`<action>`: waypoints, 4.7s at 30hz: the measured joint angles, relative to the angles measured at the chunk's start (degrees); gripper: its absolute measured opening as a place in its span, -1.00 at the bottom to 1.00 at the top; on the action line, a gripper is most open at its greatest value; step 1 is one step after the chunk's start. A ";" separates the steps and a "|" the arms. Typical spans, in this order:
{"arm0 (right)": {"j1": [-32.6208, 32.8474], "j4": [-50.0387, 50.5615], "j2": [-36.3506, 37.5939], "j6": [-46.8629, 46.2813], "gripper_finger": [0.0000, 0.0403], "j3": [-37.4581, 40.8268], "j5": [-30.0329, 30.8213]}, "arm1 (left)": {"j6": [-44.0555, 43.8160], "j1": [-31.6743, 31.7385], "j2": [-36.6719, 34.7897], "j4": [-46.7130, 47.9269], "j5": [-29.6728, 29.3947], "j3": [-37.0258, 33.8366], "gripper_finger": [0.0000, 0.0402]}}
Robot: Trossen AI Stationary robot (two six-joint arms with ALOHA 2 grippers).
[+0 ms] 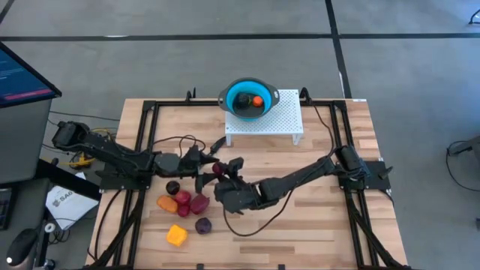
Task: Pick & Place Fruit
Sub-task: Put the red pomegranate into the blue strainer bowl on the shelf
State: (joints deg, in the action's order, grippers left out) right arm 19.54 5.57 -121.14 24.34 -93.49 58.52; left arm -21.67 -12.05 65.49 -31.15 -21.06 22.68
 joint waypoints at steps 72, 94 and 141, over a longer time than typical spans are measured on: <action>4.77 -51.22 5.33 28.76 0.51 20.57 -26.89 | 1.71 3.15 -0.04 -12.33 46.34 0.04 0.04; 2.42 -50.96 5.33 25.27 -0.15 20.57 -34.25 | 1.86 3.10 -0.04 -12.83 43.98 0.04 0.13; -28.72 46.05 38.73 -54.29 -0.12 7.98 -54.38 | 11.39 3.15 -0.02 -10.80 37.95 0.04 0.56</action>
State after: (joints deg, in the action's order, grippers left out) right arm -9.19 51.62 -82.41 -29.95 -85.52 4.14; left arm -10.28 -8.91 65.47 -41.95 16.89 22.72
